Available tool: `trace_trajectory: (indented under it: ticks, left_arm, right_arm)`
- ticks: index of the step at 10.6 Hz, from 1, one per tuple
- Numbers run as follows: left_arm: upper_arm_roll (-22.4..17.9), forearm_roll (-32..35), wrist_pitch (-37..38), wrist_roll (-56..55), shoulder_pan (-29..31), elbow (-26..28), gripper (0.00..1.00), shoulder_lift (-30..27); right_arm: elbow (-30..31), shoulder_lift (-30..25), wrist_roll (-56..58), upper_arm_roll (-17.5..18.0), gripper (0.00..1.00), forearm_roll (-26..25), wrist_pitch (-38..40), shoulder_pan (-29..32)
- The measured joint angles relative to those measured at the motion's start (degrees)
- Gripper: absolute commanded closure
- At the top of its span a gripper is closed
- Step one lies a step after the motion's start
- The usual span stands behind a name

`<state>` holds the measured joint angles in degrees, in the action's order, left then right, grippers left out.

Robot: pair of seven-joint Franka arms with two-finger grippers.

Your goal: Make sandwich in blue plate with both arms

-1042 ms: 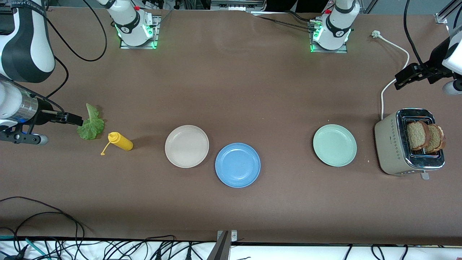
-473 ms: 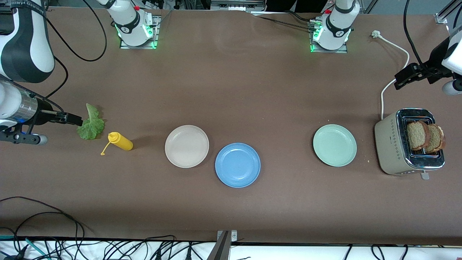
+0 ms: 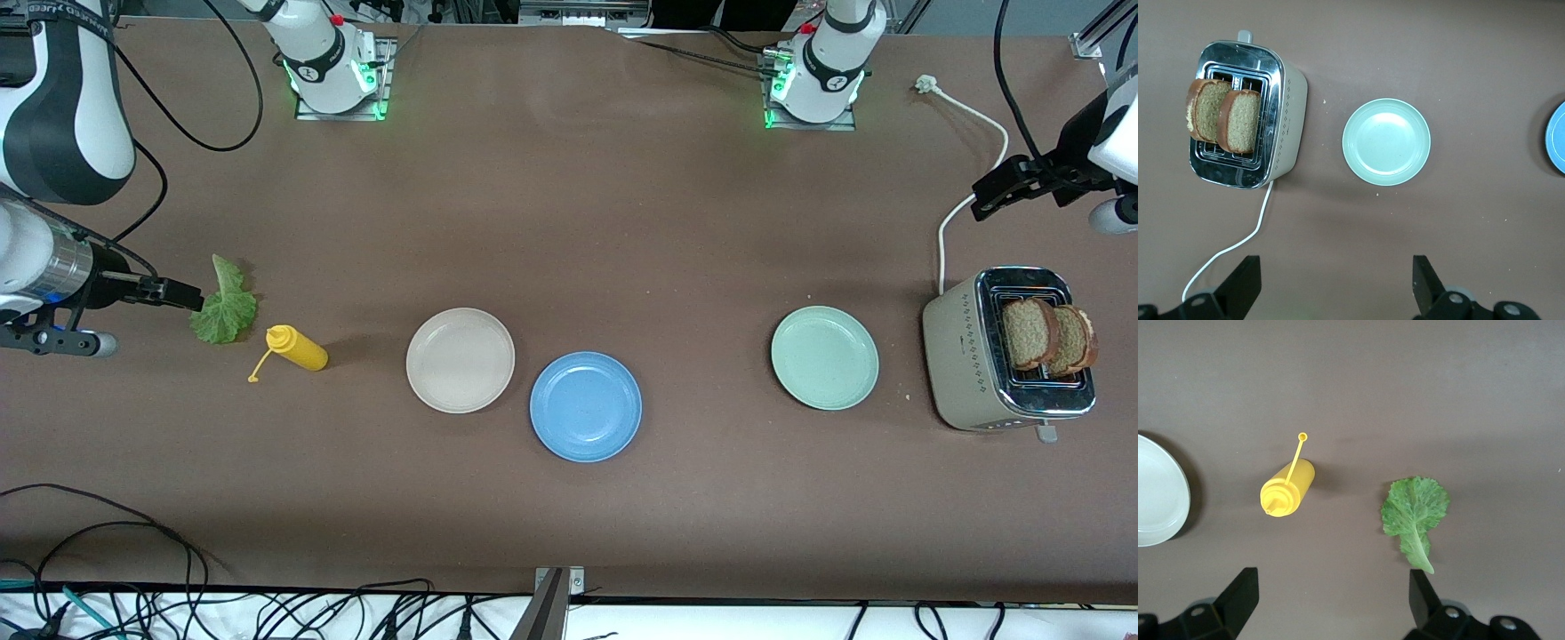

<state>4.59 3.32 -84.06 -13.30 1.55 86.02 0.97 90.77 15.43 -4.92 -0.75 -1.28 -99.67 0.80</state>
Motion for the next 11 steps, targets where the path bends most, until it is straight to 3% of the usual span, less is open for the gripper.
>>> trace_trajectory:
  ticks: [11]
  left_arm:
    - [-0.71, -2.98, 3.1, -0.06, 0.2, -0.03, 0.0, 0.0]
  right_arm:
    - [0.06, 0.18, 0.13, 0.72, 0.0, 0.0, -2.6, -0.42]
